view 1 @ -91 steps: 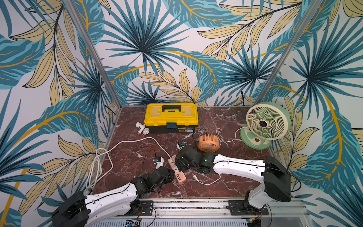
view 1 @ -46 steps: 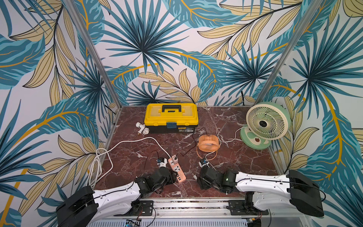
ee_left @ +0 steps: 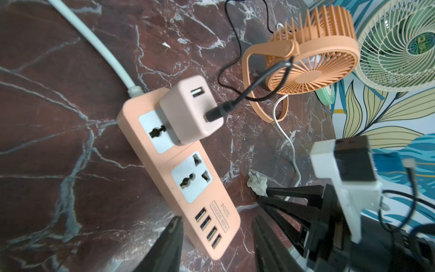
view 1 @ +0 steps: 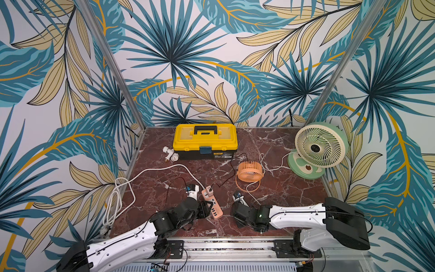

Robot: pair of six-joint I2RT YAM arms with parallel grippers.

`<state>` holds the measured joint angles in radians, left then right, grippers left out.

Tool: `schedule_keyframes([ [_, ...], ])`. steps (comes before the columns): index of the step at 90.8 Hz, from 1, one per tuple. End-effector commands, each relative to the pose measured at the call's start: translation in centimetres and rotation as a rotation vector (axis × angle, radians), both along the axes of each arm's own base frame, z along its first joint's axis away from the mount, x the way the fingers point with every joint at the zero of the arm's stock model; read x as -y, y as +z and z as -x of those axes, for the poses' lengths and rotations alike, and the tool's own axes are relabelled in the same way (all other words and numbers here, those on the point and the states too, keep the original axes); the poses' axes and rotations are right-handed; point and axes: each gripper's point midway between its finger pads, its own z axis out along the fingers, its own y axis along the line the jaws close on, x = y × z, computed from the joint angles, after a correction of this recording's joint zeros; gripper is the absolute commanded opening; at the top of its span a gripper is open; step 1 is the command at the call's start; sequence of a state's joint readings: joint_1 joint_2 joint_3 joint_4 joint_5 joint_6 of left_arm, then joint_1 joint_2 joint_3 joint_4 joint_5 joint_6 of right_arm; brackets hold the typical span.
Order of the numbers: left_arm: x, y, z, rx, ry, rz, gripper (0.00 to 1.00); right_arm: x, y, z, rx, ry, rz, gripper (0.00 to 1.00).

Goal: Plug the desk fan into the power strip
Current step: Pick up the plug from the center of the board.

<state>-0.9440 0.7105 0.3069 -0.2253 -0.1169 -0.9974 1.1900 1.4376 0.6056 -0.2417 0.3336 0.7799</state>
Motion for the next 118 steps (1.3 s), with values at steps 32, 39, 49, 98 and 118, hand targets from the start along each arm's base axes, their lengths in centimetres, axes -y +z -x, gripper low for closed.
schedule_keyframes([
  [32,3.8,6.2,0.4,0.121,-0.208,0.068,0.51,-1.2,6.9,-1.1,0.159,0.045,-0.186,0.0],
  [39,5.0,7.7,0.7,0.148,-0.273,0.104,0.51,-1.8,8.6,-0.5,0.174,0.084,-0.309,0.0],
  [49,6.8,10.4,1.5,0.207,-0.379,0.174,0.49,-2.0,10.9,0.5,0.181,0.141,-0.444,0.0],
  [98,9.7,12.3,3.8,0.253,-0.551,0.401,0.48,-4.2,15.1,3.0,0.049,0.383,-0.701,0.0],
  [118,8.5,9.9,3.4,0.229,-0.5,0.32,0.48,-5.0,15.2,2.9,0.033,0.401,-0.707,0.0],
])
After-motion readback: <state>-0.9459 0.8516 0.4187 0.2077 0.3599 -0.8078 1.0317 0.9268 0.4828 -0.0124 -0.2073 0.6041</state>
